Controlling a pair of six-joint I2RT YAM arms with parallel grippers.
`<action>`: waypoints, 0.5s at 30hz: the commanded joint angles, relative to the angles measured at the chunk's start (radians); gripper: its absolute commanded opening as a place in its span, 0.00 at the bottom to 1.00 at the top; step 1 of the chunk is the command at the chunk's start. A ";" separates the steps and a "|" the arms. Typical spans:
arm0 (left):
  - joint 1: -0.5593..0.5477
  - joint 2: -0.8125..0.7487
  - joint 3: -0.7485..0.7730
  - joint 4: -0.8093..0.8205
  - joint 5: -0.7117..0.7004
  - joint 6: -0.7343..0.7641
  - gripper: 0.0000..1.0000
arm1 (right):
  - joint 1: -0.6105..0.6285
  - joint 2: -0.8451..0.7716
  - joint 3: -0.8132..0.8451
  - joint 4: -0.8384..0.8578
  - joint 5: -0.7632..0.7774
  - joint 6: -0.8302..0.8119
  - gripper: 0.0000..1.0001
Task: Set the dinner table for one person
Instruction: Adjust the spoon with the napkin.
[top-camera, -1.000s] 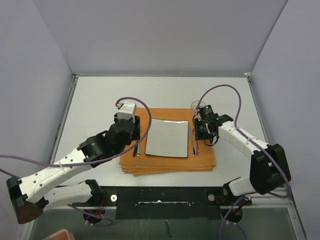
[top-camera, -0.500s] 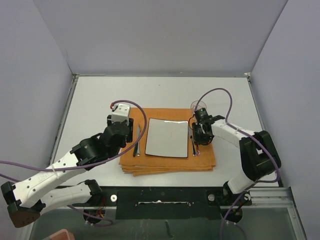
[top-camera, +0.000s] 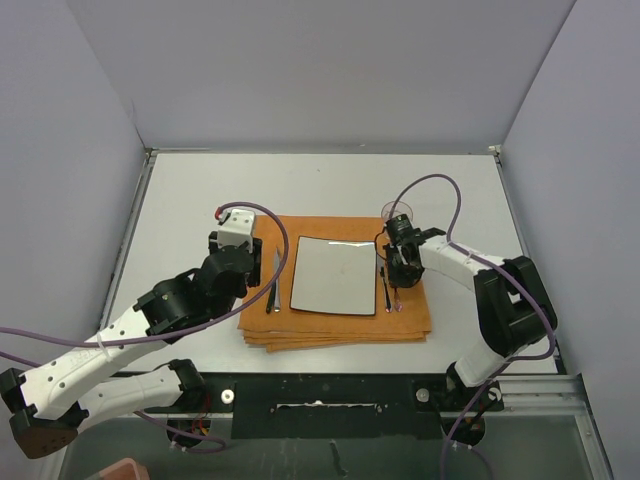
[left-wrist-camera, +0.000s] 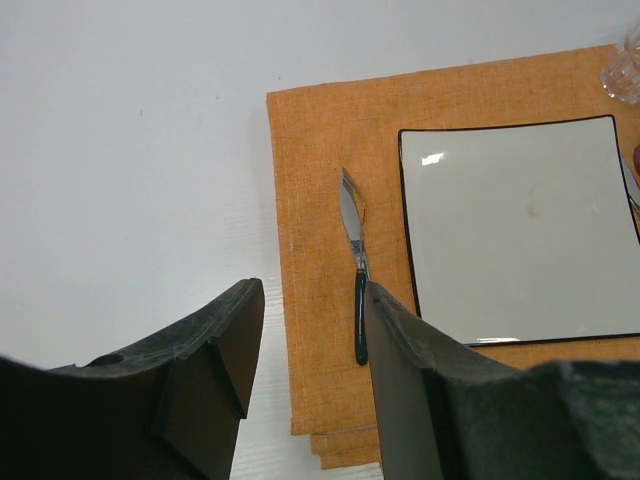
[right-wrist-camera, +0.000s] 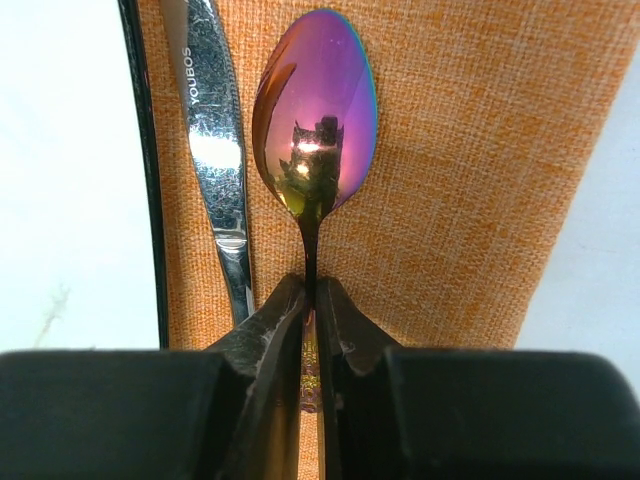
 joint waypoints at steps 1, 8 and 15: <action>0.000 -0.024 0.051 0.019 -0.021 0.016 0.43 | 0.005 -0.016 0.030 -0.003 0.078 0.017 0.02; 0.000 -0.019 0.044 0.035 -0.009 0.021 0.43 | -0.034 -0.068 0.025 -0.032 0.109 0.006 0.02; 0.000 -0.008 0.049 0.051 0.000 0.036 0.43 | -0.077 -0.079 0.013 -0.037 0.101 -0.011 0.03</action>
